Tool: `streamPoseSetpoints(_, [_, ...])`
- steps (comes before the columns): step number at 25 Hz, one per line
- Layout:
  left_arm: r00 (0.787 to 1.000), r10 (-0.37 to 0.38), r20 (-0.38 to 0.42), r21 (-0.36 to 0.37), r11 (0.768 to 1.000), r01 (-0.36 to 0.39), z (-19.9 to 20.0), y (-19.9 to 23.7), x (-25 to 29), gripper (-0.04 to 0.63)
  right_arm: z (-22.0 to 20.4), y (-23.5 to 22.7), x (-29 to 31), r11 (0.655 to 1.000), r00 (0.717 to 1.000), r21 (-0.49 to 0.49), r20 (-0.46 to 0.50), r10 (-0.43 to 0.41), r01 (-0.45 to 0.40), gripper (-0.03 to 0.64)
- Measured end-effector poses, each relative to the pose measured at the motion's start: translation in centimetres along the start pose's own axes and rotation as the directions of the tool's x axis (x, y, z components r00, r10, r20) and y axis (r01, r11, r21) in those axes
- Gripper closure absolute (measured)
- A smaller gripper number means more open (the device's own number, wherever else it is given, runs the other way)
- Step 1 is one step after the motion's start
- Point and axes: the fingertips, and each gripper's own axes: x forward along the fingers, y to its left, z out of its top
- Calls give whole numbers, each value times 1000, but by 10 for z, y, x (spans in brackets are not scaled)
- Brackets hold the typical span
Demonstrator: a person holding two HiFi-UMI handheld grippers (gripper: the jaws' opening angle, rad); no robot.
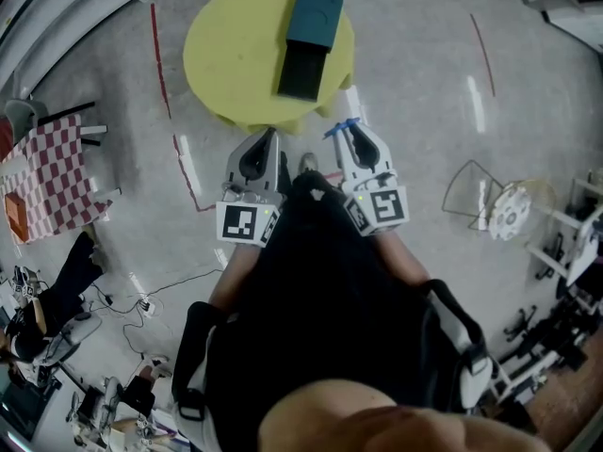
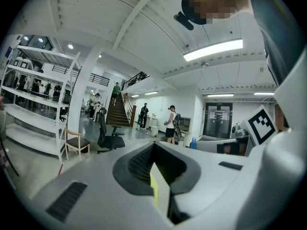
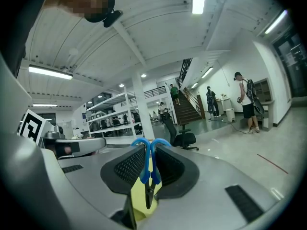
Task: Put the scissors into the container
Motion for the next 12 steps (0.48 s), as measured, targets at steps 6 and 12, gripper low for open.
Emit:
streamPoseSetpoints(6, [999,-42,-1,6,999,42,3,21,24,609,6,-1,25,999,999,11,-6,-33,33,545])
streamPoseSetpoints(12, [997,-77,0,-21,997,77,10,41,49,609,9,-7,50,998,998,15,-7,-67,67,545])
